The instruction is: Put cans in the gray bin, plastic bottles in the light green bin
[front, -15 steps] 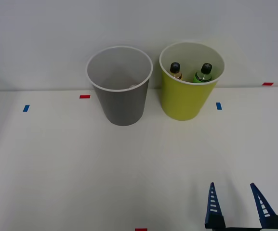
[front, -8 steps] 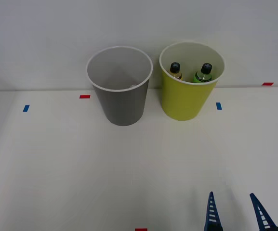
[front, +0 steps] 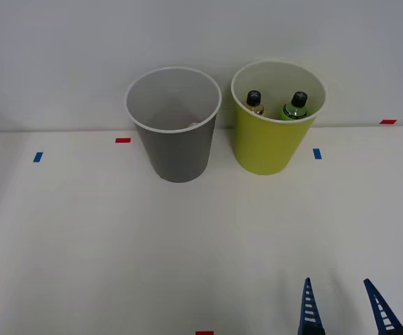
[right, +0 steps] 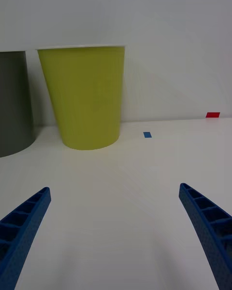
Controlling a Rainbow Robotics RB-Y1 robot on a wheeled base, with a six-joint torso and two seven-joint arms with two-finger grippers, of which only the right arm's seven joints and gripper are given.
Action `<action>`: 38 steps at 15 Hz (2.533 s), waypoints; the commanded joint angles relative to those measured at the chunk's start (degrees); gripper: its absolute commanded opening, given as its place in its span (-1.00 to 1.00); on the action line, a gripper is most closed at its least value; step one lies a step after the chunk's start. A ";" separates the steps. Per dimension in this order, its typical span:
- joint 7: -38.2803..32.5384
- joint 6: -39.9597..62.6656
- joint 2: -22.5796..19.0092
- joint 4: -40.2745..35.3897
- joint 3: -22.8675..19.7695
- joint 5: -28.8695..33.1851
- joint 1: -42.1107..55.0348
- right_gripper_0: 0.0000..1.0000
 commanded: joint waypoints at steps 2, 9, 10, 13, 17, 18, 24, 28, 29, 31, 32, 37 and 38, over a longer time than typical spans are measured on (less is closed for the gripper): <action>0.01 0.00 0.00 0.00 -0.01 0.02 -0.01 0.83; 0.01 0.00 0.00 0.00 -0.01 0.02 -0.01 0.83; 0.01 0.00 0.00 0.00 -0.01 0.02 -0.01 0.82; 0.01 0.00 0.00 0.00 -0.01 0.02 -0.01 0.82; 0.01 0.00 0.00 0.00 -0.01 0.02 -0.01 0.82; 0.01 0.00 0.00 0.00 -0.01 0.02 -0.01 0.83; 0.01 0.00 0.00 0.00 -0.01 0.02 -0.01 0.82; 0.01 0.00 0.00 0.00 -0.01 0.02 -0.01 0.83; 0.01 0.00 0.00 0.00 -0.01 0.02 -0.01 0.83; 0.01 0.00 0.00 0.00 -0.01 0.02 -0.01 0.83; 0.01 0.00 0.00 0.00 -0.01 0.02 -0.01 0.82; 0.01 0.00 0.00 0.00 -0.01 0.02 -0.01 0.82; 0.01 0.00 0.00 0.00 -0.01 0.02 -0.01 0.82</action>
